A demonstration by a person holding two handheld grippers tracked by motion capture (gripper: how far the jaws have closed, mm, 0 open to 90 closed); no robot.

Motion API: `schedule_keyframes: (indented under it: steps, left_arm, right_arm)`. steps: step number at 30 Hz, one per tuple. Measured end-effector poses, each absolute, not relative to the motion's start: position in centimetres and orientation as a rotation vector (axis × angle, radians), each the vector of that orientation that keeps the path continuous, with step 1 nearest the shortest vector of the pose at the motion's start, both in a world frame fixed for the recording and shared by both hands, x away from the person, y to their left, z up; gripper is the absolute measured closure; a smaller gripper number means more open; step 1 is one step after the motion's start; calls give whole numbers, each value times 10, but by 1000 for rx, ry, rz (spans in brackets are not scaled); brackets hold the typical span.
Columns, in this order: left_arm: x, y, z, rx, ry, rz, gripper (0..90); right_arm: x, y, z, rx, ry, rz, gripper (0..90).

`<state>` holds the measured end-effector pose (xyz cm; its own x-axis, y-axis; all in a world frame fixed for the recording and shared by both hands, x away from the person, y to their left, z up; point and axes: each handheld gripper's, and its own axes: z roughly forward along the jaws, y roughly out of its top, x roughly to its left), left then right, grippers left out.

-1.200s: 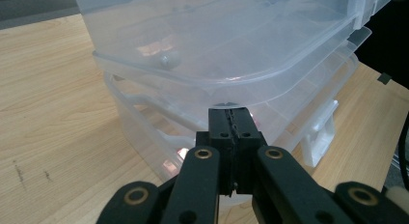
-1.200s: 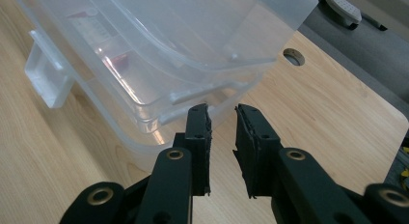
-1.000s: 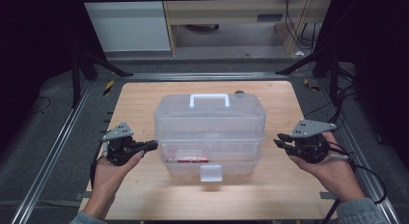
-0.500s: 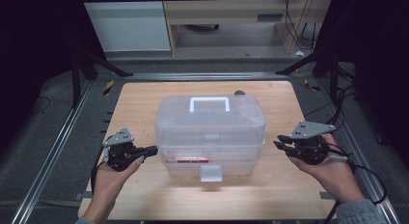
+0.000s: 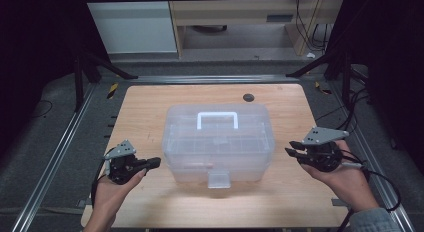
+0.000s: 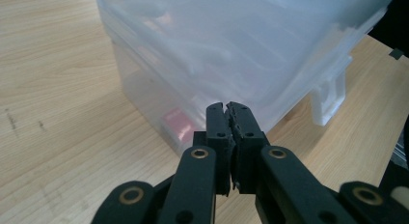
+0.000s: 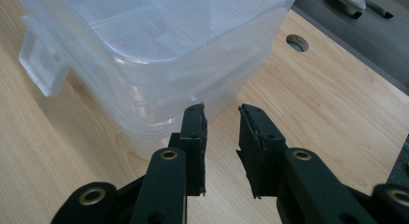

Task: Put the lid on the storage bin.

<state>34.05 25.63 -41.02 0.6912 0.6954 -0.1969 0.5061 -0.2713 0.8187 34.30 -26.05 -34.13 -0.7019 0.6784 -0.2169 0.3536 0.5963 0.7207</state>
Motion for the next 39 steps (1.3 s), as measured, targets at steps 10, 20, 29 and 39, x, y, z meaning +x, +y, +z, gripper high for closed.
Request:
schedule_keyframes:
  steps: [10,20,29,39]
  left_arm:
    - [342,266,-410,1933,963,296,801]
    - [348,273,-407,1932,1041,388,572]
    - [358,276,-410,1964,1099,474,234]
    - [367,278,-419,2009,1159,471,74]
  right_arm:
    - [346,-260,-344,832,2352,907,693]
    - [350,-263,-346,870,2335,887,631]
    - [355,-264,-350,932,2308,863,509]
    - [364,-267,-353,996,2250,831,312]
